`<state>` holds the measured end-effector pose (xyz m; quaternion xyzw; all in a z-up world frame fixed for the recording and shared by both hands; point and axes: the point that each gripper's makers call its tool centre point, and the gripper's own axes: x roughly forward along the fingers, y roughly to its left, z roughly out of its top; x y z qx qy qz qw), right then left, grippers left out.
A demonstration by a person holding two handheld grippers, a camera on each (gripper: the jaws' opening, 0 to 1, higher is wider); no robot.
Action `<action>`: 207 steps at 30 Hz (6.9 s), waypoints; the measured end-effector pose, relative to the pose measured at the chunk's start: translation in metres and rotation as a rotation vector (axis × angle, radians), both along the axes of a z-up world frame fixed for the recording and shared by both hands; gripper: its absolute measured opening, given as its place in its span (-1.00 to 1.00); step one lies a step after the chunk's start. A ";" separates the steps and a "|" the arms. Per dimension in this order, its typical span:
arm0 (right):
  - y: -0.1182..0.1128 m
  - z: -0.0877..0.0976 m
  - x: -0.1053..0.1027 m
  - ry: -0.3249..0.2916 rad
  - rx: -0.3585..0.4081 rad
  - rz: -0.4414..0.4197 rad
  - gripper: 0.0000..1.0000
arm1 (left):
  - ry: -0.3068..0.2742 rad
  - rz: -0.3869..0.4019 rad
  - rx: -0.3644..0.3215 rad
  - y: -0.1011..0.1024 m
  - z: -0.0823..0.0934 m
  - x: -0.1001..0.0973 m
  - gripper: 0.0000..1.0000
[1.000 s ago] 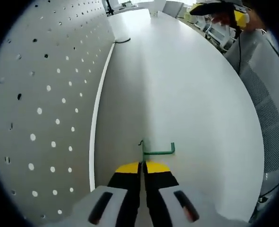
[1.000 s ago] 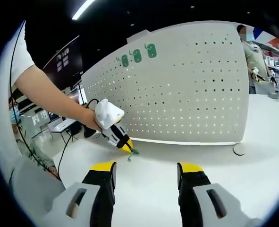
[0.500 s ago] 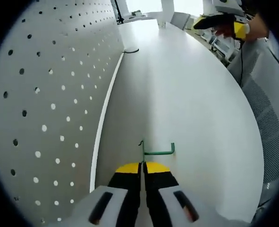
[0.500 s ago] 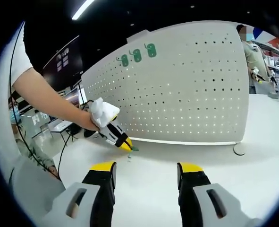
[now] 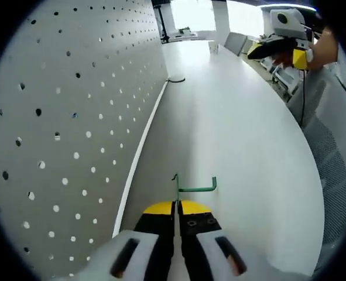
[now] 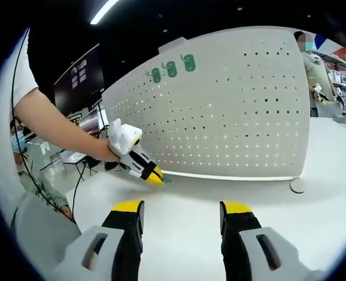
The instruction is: Insert the hook assembly into the mounting plate slot until the hook locks in place.
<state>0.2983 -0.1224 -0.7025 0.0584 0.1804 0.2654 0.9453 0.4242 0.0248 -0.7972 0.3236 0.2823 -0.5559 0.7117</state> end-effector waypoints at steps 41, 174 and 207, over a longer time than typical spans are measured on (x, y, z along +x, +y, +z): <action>-0.002 0.012 0.001 -0.045 0.017 -0.004 0.02 | -0.106 0.242 -0.387 -0.003 0.089 -0.011 -0.98; 0.043 0.102 -0.019 -0.333 0.056 0.151 -0.03 | -0.227 0.520 -0.903 0.016 0.193 -0.092 -0.96; 0.101 0.127 -0.003 -0.345 0.147 0.270 -0.20 | -0.241 0.510 -0.899 0.009 0.196 -0.095 -0.96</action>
